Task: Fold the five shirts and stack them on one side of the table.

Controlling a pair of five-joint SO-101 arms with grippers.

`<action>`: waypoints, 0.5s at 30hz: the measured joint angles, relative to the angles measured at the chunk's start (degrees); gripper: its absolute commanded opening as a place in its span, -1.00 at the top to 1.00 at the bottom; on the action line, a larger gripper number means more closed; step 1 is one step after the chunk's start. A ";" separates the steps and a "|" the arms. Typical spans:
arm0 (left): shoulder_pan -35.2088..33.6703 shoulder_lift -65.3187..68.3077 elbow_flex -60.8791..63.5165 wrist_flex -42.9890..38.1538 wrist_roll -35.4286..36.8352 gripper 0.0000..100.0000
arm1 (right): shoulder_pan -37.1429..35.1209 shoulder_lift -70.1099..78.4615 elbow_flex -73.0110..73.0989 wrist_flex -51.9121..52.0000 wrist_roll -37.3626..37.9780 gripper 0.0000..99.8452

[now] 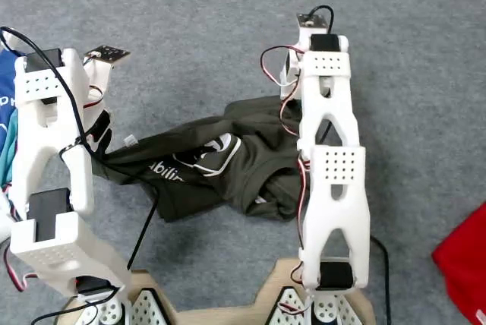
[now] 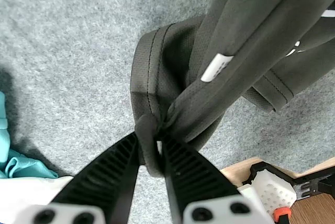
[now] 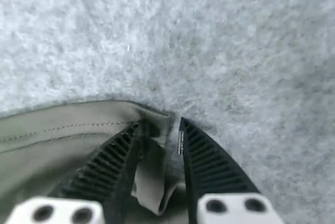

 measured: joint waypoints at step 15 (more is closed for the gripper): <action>0.00 0.00 0.00 0.00 0.00 0.96 | 0.00 3.60 -6.51 1.23 -0.09 0.99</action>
